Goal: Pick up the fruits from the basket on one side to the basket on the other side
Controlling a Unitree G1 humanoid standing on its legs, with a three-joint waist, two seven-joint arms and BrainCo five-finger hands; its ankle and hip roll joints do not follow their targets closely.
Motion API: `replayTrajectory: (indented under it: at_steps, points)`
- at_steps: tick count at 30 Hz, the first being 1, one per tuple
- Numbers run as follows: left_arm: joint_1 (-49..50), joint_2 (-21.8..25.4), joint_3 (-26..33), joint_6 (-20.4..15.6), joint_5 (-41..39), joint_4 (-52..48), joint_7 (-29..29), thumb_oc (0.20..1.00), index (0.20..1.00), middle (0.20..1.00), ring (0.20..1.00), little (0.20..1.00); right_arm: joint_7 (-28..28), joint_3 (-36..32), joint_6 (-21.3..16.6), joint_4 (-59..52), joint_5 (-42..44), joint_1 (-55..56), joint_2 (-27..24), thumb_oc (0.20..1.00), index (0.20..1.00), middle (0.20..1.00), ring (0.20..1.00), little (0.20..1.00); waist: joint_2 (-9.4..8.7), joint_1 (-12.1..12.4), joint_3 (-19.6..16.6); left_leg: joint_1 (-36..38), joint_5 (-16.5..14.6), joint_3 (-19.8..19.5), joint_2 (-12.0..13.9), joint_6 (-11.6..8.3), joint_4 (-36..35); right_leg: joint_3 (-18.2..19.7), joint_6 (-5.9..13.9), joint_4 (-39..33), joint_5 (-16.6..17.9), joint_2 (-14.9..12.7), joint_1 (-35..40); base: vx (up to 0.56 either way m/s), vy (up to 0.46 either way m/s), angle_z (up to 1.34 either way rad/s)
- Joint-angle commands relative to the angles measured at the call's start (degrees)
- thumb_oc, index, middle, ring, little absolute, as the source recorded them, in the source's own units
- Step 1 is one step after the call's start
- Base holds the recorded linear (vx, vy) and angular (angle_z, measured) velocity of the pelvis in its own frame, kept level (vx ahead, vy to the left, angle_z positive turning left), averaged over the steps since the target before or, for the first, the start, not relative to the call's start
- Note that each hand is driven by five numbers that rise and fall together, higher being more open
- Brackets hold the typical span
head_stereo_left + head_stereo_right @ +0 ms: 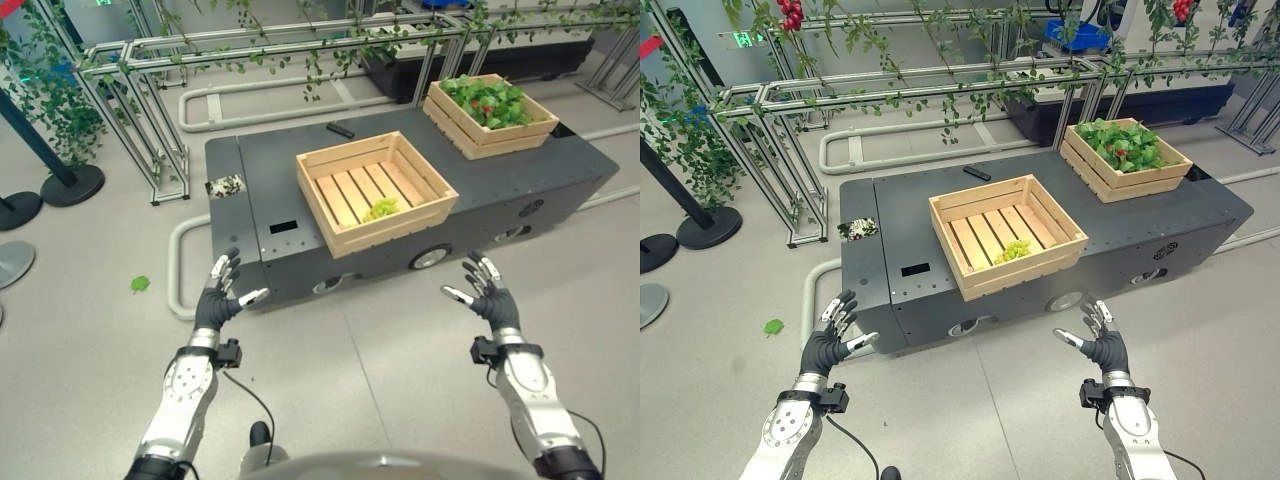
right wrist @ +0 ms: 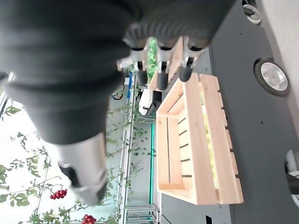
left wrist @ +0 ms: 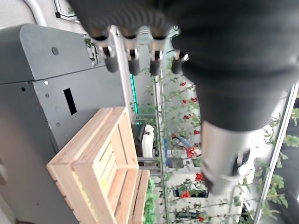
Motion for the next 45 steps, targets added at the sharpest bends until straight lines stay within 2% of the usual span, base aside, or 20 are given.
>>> replayTrajectory:
  at_steps: [1,2,4,5,7,9,12,16,17,18,20,23,25,27,30,31,32,36,41,45]
  points:
    - [-3.3,0.9,1.6,-2.3,-0.2,-0.4,0.7,1.000,1.000,1.000,1.000,1.000,-0.2,-1.9,-3.2,-3.3,1.8,-2.9,-2.2,1.000,1.000,1.000,1.000,1.000,-0.89,0.9,1.3,-2.6,-1.9,-6.1,-0.9,-0.13,11.5,1.6,-0.77,3.3,-3.2,-0.3,-3.6,0.03,-0.039,0.02]
    - [-3.6,0.7,2.0,-2.4,-0.1,-0.2,1.0,1.000,1.000,1.000,1.000,1.000,-0.6,-2.1,-3.1,-2.9,1.6,-3.3,-2.2,1.000,1.000,1.000,1.000,1.000,-1.01,1.5,1.9,-6.3,-4.2,-5.6,-3.7,1.47,8.1,0.9,-0.15,3.1,-3.4,-0.4,-2.9,0.08,-0.053,0.30]
    - [-4.1,0.8,1.9,-2.6,0.3,0.5,1.7,1.000,1.000,1.000,1.000,1.000,-1.3,-1.9,-3.4,-2.3,0.8,-3.7,-2.3,1.000,1.000,1.000,1.000,1.000,-0.44,2.6,2.4,-10.0,-0.1,-5.3,-3.6,0.93,2.5,0.7,0.37,3.3,-4.2,0.2,-2.2,0.12,-0.024,0.29]
    - [-4.1,0.8,1.8,-2.6,0.4,0.5,1.7,1.000,1.000,1.000,1.000,1.000,-1.3,-1.9,-3.5,-2.3,0.8,-3.7,-2.3,1.000,1.000,1.000,1.000,1.000,-0.61,2.5,2.4,-9.7,0.0,-5.3,-3.7,0.81,2.0,0.7,0.36,3.4,-4.4,0.1,-2.1,0.21,0.020,0.17]
    - [-3.6,1.1,2.7,-3.0,1.4,0.9,2.7,1.000,1.000,1.000,1.000,1.000,-1.6,-1.2,-3.6,-1.2,0.3,-4.3,-2.3,1.000,1.000,1.000,1.000,1.000,-0.09,4.8,2.5,-12.4,2.8,-9.5,-6.0,0.83,-3.8,2.5,0.61,4.5,-6.2,1.2,-0.6,0.29,0.030,0.16]
    - [-3.1,1.4,3.8,-3.2,2.0,0.8,3.3,1.000,1.000,1.000,1.000,1.000,-1.2,-0.6,-3.6,-0.7,0.1,-5.0,-2.3,1.000,1.000,1.000,1.000,1.000,0.03,5.5,2.3,-12.7,4.2,-10.0,-6.2,0.15,-6.3,4.2,0.71,5.0,-7.6,1.7,0.8,0.23,0.046,-0.16]
    - [-2.2,2.5,5.9,-3.2,3.7,1.4,4.1,1.000,1.000,1.000,1.000,1.000,-0.2,-0.2,-2.9,-0.9,0.0,-5.8,-2.4,1.000,1.000,1.000,1.000,1.000,-0.20,6.0,1.0,-12.3,5.5,-5.6,-5.3,0.85,-6.7,6.5,0.98,4.7,-9.7,2.1,4.2,0.39,0.138,-0.63]
    - [-2.5,4.0,6.8,-3.3,4.3,0.8,4.3,1.000,1.000,1.000,1.000,1.000,0.3,0.6,-2.8,-1.6,-0.4,-6.2,-1.0,1.000,1.000,1.000,1.000,1.000,-2.10,6.6,-0.4,-12.2,5.1,-5.6,-6.0,2.78,-4.5,7.5,1.80,6.9,-10.9,0.1,4.9,0.34,0.171,-0.63]
    - [-2.9,5.1,7.1,-3.3,5.1,1.0,4.4,1.000,1.000,1.000,1.000,1.000,0.7,0.9,-2.5,-1.8,-1.0,-6.2,-0.3,1.000,1.000,1.000,1.000,1.000,-3.89,6.4,-0.8,-12.2,1.5,-4.7,-8.0,4.71,-0.3,8.4,3.88,11.0,-8.8,-3.1,3.9,0.30,0.234,-0.27]
    - [-3.0,5.2,7.1,-3.3,5.0,1.0,4.4,1.000,1.000,1.000,1.000,1.000,0.7,0.9,-2.5,-1.9,-1.0,-6.3,-0.2,1.000,1.000,1.000,1.000,1.000,-3.81,6.5,-1.0,-12.5,1.5,-4.6,-7.8,4.77,-0.1,8.5,3.90,11.0,-8.7,-3.1,3.7,0.29,0.240,-0.36]
    - [-3.9,5.7,6.3,-3.2,5.0,1.1,4.5,1.000,1.000,1.000,1.000,1.000,0.5,1.0,-2.5,-1.9,-1.5,-5.8,0.6,1.000,1.000,1.000,1.000,1.000,-4.99,5.6,-1.4,-11.4,-0.8,-3.9,-10.2,6.38,1.2,9.8,6.93,16.6,-2.2,-6.3,1.7,0.25,0.251,-0.34]
    - [-3.8,5.7,5.4,-3.2,4.6,0.4,4.1,1.000,1.000,1.000,1.000,1.000,0.6,0.9,-2.1,-2.7,-2.0,-5.3,1.8,1.000,1.000,1.000,1.000,1.000,-4.62,3.9,-2.2,-7.0,-3.5,-3.6,-13.1,8.89,-0.8,11.5,7.97,25.1,7.8,-10.6,-2.7,0.29,0.363,0.09]
    - [-4.2,5.7,4.6,-3.0,4.0,0.1,3.7,1.000,1.000,1.000,1.000,1.000,0.0,1.3,-2.0,-2.4,-2.9,-5.8,2.2,1.000,1.000,1.000,1.000,1.000,-3.36,3.1,-1.6,-4.5,-4.3,-3.6,-13.1,9.82,-2.2,11.1,8.08,30.3,12.4,-12.0,-6.4,0.19,0.295,0.14]
    - [-4.2,5.8,4.5,-2.7,4.1,-0.6,3.4,1.000,1.000,1.000,1.000,1.000,0.0,1.6,-1.9,-2.4,-2.9,-6.0,2.7,1.000,1.000,1.000,1.000,1.000,-2.43,2.1,-0.8,-2.0,-5.5,-3.9,-13.1,10.06,-3.1,10.8,7.58,31.5,9.0,-11.3,-9.1,0.22,0.195,0.05]
    - [-4.5,5.7,4.0,-2.9,4.4,-0.6,3.0,1.000,1.000,1.000,1.000,1.000,0.5,1.4,-1.8,-2.0,-2.4,-5.7,2.9,1.000,1.000,1.000,1.000,1.000,-1.61,0.8,-0.5,0.2,-6.8,-6.0,-12.9,9.73,-3.2,12.2,5.27,25.5,0.2,-5.9,-13.3,0.21,0.051,-0.11]
    - [-4.5,5.7,4.0,-2.9,4.4,-0.6,3.0,1.000,1.000,1.000,1.000,1.000,0.5,1.4,-1.8,-2.0,-2.4,-5.7,2.9,1.000,1.000,1.000,1.000,1.000,-1.61,0.8,-0.5,0.3,-6.9,-6.1,-12.9,9.72,-3.2,12.2,5.26,25.5,0.2,-5.9,-13.2,0.25,-0.066,0.16]
    - [-4.8,5.3,3.9,-2.9,3.9,-0.1,2.9,1.000,1.000,1.000,1.000,1.000,0.2,1.6,-1.9,-1.4,-2.1,-5.6,2.9,1.000,1.000,1.000,1.000,1.000,-2.27,0.3,0.1,2.0,-8.4,-7.6,-13.7,9.22,-2.9,13.6,5.07,14.0,0.2,-5.4,-14.2,0.24,-0.089,0.18]
    - [-5.5,5.1,3.8,-3.0,3.7,0.6,3.0,1.000,1.000,1.000,1.000,1.000,0.7,1.3,-1.9,-2.6,-2.0,-4.8,2.5,1.000,1.000,1.000,1.000,1.000,-2.94,-1.2,0.7,4.2,-10.3,-11.2,-14.0,8.61,-2.3,21.1,6.55,9.6,3.5,-4.8,-16.9,0.24,-0.109,0.50]
    - [-5.0,3.9,3.9,-3.2,2.8,0.3,2.6,1.000,1.000,1.000,1.000,1.000,1.0,0.6,-2.1,-2.5,-1.9,-3.9,2.1,1.000,1.000,1.000,1.000,1.000,-3.49,-0.8,-0.3,4.5,-10.1,-11.9,-13.9,7.85,-3.4,18.7,6.27,5.8,4.9,-5.1,-14.3,0.09,-0.134,0.73]
    - [-4.6,2.6,3.2,-2.9,0.2,-0.7,1.2,1.000,1.000,1.000,1.000,1.000,0.3,-1.1,-2.0,-2.9,-2.5,-2.8,0.6,1.000,1.000,1.000,1.000,1.000,-1.81,-0.8,-1.5,3.9,-8.3,-15.2,-11.7,5.61,-5.1,14.9,4.74,5.9,2.8,-3.9,-12.1,0.10,-0.187,0.38]
